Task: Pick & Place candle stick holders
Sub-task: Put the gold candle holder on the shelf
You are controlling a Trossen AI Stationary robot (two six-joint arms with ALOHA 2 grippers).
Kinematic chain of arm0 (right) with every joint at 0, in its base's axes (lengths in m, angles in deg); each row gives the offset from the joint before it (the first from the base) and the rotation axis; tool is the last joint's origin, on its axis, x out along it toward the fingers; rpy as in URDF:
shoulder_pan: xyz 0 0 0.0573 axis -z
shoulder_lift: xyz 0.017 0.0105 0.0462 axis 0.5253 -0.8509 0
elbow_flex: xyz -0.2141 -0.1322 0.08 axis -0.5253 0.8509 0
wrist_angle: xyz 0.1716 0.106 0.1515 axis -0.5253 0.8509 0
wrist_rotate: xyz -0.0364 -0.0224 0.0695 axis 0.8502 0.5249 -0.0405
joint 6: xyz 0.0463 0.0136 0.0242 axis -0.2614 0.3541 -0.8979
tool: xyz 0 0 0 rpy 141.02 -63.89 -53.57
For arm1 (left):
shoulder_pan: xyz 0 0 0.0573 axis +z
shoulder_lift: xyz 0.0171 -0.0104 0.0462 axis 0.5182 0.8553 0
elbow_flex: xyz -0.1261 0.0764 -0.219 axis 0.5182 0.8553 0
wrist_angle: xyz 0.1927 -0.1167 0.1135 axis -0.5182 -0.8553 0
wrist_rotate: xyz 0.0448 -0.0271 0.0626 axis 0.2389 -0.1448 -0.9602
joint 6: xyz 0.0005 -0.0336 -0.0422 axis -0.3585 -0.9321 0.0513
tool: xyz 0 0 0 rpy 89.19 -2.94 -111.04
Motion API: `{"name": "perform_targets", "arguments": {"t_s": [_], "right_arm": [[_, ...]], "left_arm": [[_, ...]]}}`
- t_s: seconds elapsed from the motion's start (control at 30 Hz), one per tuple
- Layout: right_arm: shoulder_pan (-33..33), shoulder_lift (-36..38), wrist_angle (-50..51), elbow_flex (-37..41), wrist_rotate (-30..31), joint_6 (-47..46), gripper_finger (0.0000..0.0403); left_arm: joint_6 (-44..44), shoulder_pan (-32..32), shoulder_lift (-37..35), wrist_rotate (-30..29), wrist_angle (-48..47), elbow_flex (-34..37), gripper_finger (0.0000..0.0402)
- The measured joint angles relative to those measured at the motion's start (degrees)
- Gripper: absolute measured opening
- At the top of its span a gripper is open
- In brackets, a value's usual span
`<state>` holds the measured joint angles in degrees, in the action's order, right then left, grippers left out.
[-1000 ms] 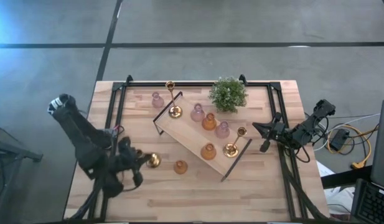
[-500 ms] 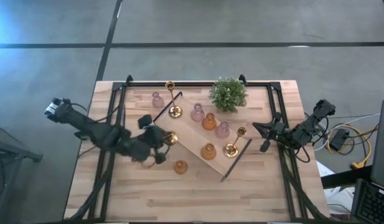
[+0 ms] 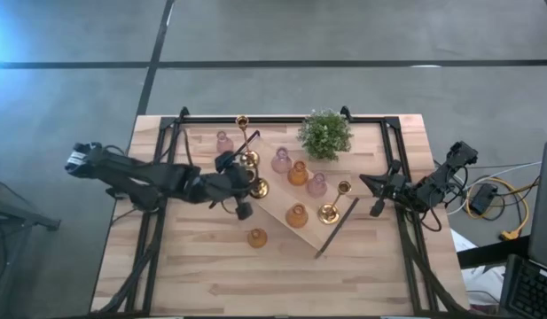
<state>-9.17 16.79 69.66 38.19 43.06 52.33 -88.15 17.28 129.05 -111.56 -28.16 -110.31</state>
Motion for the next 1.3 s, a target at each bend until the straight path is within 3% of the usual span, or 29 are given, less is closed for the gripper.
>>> {"name": "perform_targets", "arguments": {"t_s": [0.23,0.77,1.3], "right_arm": [[-0.01,0.0,0.01,0.0,-0.01,0.04,0.0008],[-0.01,0.0,0.0,0.0,0.01,-0.08,0.0008],[0.0,0.02,0.02,0.0,0.0,-0.02,0.0008]], "left_arm": [[-2.6,2.93,3.3,2.71,2.74,-0.32,0.0017],[-1.6,4.29,14.16,4.92,2.45,-8.64,0.0017],[-1.45,7.49,17.38,9.77,2.48,-11.52,0.0017]]}}
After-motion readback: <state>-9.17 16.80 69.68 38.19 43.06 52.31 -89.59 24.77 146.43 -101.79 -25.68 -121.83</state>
